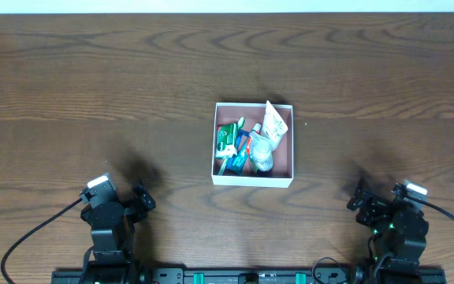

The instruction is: Pack container

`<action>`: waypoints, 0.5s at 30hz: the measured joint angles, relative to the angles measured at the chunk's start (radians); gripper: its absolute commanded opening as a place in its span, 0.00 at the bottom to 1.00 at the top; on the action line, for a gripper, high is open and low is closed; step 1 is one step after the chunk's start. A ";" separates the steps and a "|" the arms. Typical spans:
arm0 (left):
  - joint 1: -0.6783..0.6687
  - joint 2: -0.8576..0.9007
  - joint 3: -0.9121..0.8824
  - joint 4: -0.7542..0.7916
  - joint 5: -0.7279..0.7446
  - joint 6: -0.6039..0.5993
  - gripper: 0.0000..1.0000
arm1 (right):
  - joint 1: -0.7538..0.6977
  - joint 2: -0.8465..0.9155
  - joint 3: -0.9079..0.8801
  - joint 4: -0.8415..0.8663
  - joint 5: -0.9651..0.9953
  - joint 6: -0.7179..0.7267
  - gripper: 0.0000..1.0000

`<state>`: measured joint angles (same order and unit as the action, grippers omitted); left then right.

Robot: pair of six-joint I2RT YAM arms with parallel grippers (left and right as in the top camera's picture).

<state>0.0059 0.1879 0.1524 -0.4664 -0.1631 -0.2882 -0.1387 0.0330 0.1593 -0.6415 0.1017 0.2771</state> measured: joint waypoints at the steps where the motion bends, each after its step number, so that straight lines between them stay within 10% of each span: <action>1: 0.000 0.000 0.000 0.000 0.000 0.000 0.98 | 0.000 -0.006 0.000 0.000 0.000 0.000 0.99; 15: 0.000 0.000 0.000 0.000 0.000 0.000 0.98 | 0.000 -0.012 0.000 0.001 0.000 0.000 0.99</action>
<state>0.0059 0.1879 0.1524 -0.4667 -0.1631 -0.2882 -0.1387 0.0212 0.1593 -0.6403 0.1013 0.2771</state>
